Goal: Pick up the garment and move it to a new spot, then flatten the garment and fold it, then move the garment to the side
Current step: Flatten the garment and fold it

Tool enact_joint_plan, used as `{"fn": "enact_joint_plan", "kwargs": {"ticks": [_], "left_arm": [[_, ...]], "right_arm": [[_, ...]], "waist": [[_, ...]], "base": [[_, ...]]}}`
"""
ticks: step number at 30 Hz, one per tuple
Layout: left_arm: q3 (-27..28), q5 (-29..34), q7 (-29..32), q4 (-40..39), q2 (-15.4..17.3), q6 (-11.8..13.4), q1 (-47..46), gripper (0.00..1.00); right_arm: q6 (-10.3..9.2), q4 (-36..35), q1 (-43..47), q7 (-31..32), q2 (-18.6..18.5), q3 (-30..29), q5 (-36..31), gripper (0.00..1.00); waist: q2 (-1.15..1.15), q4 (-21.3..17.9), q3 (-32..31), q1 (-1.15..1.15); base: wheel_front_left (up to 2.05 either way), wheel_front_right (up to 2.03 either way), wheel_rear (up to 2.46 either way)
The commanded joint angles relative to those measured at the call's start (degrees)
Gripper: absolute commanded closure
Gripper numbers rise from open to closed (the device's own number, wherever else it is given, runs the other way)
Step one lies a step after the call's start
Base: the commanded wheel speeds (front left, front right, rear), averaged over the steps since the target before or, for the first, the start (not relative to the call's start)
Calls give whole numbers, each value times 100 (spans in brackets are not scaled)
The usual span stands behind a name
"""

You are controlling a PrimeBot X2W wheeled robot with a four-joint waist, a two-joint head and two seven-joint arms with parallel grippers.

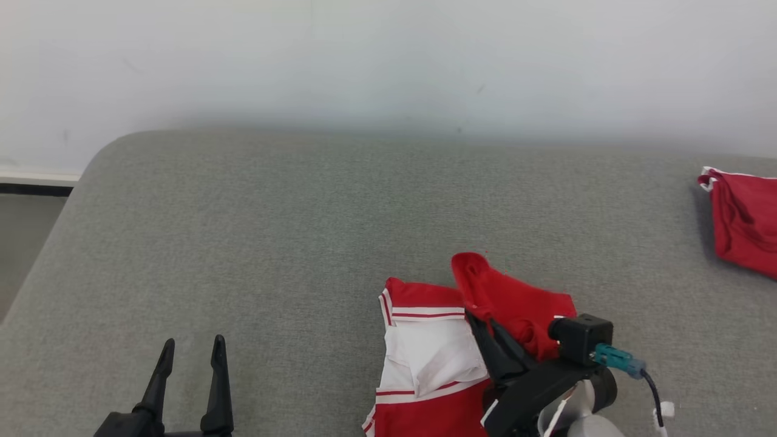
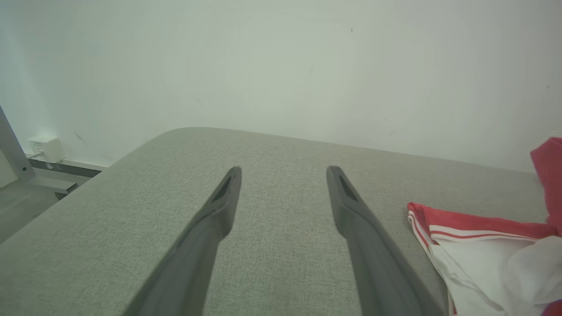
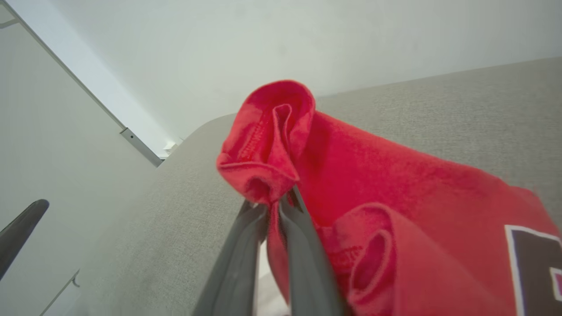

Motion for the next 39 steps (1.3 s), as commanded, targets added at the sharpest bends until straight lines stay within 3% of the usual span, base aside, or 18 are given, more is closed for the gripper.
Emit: {"fn": "enact_joint_plan", "kwargs": {"ticks": [1,15,16,17,18,25,30,39], "left_arm": [[-8,-40,-17,10,-11,9,-77,0],[-190,-97,-17,182,-14,8,-278,0],[-189,-94,-17,187,-15,8,-284,0],[-177,-92,-18,191,-15,8,-287,0],[-164,-90,-17,197,-14,8,-286,0],[-74,-83,-17,211,-6,8,-253,0],[-44,-66,-17,163,-6,8,-174,0],[99,-23,-17,21,35,7,-110,0]], "right_arm": [[-17,83,-64,-53,15,52,63,100],[-16,1588,-844,-933,22,974,887,100],[-17,1701,-901,-986,22,1026,906,88],[-16,1763,-970,-1061,25,1109,880,29],[-16,1816,-1020,-1125,25,1162,938,0],[-17,1827,-1353,-1479,18,994,657,0],[-17,1415,-1372,-1560,-175,310,265,0],[-16,295,-451,-1558,-618,-930,-310,0]], "waist": [[0,112,28,0],[0,514,201,0],[0,514,208,0],[0,509,213,0],[0,500,214,0],[0,334,180,0],[0,188,117,0],[0,-4,101,0]], "base": [[0,0,0],[0,0,0],[0,0,0],[0,0,0],[0,0,0],[0,0,0],[0,0,0],[0,0,0]]}}
